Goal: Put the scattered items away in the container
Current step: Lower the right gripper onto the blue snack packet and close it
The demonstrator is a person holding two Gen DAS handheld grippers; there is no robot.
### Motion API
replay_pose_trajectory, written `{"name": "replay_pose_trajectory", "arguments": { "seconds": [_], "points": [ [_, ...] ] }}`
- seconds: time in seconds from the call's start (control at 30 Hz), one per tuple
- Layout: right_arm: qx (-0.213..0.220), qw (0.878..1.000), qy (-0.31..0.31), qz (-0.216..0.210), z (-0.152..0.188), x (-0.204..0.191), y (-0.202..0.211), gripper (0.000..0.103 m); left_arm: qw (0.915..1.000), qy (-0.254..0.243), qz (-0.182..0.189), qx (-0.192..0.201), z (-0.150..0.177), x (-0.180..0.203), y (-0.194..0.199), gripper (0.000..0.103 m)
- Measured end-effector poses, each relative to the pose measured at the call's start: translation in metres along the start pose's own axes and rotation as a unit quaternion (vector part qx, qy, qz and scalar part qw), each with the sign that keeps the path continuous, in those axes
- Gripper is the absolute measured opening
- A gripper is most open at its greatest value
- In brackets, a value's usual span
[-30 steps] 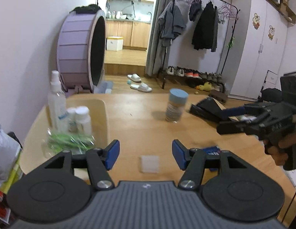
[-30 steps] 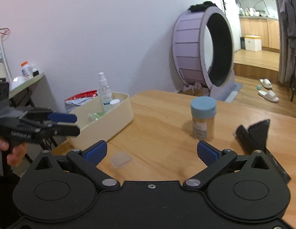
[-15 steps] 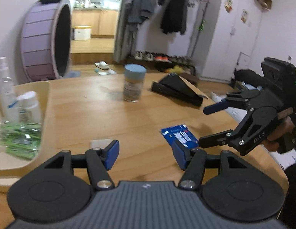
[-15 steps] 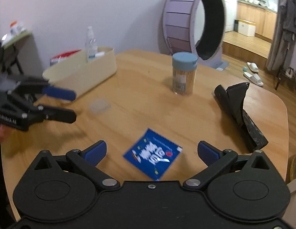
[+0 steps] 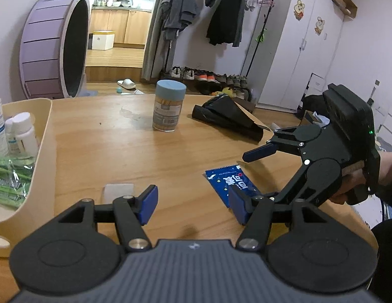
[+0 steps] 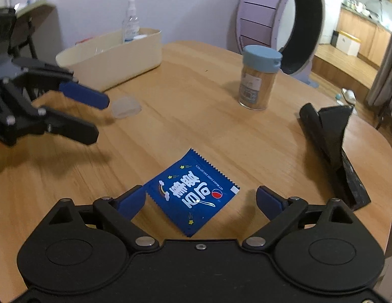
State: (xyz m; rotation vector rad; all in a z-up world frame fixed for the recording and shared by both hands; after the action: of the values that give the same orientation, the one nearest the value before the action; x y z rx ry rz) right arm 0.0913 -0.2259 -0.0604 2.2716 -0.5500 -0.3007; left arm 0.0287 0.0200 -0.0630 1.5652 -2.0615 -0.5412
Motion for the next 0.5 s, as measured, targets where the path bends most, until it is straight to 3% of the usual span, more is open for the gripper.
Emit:
{"name": "replay_pose_trajectory", "arguments": {
  "seconds": [0.23,0.37,0.43,0.5],
  "points": [
    [0.018,1.0,0.0,-0.023,0.0,0.0,-0.004,0.087,0.9999,0.014,0.002,0.009,0.0,-0.003,0.006,0.06],
    [0.022,0.999,0.012,-0.033,0.0,-0.004,-0.001,0.07,0.9996,0.022,0.002,0.016,-0.001,-0.006,0.009,0.06],
    [0.023,0.999,0.014,-0.033,-0.001,-0.005,0.001,0.068,0.9996,0.023,0.001,0.018,-0.002,-0.007,0.01,0.06],
    [0.023,0.999,0.015,-0.033,0.0,-0.006,0.002,0.053,0.9995,0.025,0.0,0.02,-0.003,-0.008,0.012,0.06]
  ]
}}
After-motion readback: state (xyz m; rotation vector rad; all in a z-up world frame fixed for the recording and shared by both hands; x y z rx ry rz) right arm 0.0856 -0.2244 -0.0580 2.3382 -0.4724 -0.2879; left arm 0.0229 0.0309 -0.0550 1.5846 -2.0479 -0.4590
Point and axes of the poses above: each gripper's, at about its wrist camera, not at the fingertips, and y roughly against the way its jaws point, x to its right, z to its underside, the point moved 3 cm from there along -y, roughly the way its jaws point, and after that the axes turned 7 degrees about -z, right-handed, at the moved point
